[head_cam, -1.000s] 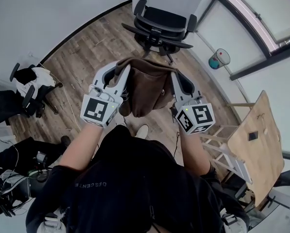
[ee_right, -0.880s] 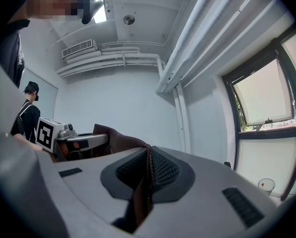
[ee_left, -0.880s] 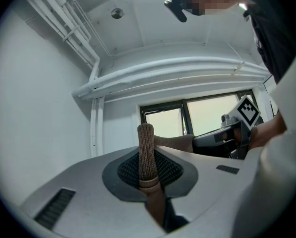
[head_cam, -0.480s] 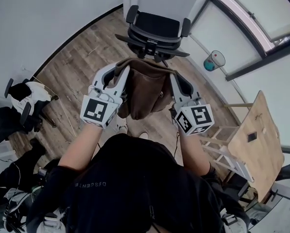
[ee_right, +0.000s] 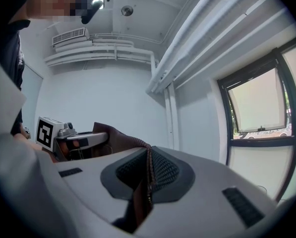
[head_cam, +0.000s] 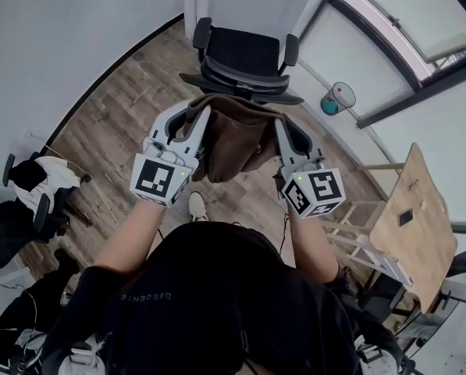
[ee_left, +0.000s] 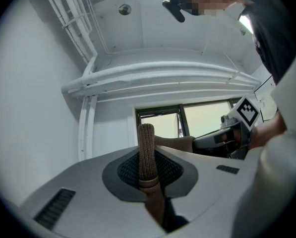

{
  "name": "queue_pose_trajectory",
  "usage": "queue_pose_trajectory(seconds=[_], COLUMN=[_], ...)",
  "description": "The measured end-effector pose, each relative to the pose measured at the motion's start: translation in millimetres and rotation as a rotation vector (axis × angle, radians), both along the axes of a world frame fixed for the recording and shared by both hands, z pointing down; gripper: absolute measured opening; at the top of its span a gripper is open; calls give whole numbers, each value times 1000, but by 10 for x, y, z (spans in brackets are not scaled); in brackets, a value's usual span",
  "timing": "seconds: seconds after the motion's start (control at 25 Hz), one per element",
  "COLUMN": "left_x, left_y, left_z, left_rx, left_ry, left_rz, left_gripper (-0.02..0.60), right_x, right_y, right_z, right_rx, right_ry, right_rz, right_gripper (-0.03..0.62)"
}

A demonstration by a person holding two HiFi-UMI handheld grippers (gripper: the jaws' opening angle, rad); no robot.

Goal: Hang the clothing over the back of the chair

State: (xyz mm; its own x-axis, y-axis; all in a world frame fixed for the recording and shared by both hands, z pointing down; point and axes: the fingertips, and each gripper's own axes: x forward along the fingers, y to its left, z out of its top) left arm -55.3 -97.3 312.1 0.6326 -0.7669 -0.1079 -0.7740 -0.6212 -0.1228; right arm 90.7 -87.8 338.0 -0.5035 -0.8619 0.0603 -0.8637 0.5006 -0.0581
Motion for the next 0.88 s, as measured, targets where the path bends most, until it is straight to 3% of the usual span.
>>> queue_pose_trajectory(seconds=[0.4,0.88], left_x=[-185,-146], left_y=[-527,-864], left_z=[-60,-196], left_rx=[4,14], left_ry=[19,45], left_rz=[90,175], left_gripper=[48,48], right_x=[-205,-176], right_y=[-375,-603], right_z=[-77,-214], right_rx=[14,38], right_ry=[24,44], right_rz=[85,189], right_gripper=[35,35])
